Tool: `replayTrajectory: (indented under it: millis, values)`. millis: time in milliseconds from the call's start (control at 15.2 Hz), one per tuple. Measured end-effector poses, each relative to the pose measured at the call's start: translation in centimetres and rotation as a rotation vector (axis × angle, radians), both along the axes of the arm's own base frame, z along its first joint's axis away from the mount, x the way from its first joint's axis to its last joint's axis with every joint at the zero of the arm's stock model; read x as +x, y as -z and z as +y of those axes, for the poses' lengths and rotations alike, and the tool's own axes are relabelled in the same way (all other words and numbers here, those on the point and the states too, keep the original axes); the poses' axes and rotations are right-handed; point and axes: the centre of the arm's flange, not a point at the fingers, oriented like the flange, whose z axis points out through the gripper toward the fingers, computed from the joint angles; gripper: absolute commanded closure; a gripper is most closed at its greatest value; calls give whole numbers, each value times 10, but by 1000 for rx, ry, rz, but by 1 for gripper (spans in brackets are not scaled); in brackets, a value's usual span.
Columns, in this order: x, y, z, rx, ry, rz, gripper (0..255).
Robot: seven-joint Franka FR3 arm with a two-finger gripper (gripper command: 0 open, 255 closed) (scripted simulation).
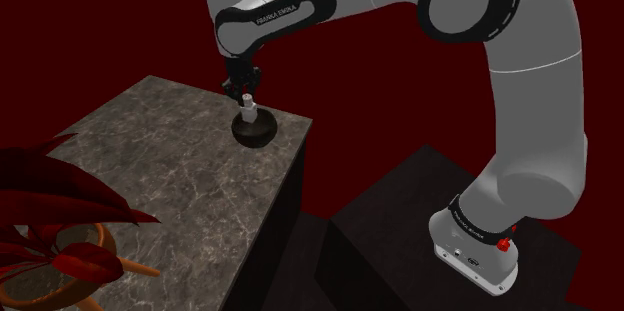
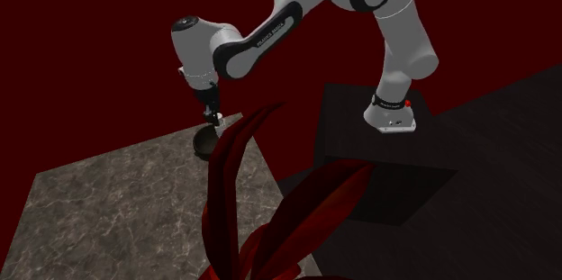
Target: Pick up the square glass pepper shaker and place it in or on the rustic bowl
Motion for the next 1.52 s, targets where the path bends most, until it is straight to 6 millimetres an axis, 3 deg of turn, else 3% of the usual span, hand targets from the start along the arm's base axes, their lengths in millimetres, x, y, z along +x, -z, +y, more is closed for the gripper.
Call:
replayTrajectory:
  millis: [462, 1518]
  values:
    - [73, -12, -48, 0, 0, -1, 255]
    - [78, 69, -52, -1, -1, 1, 255]
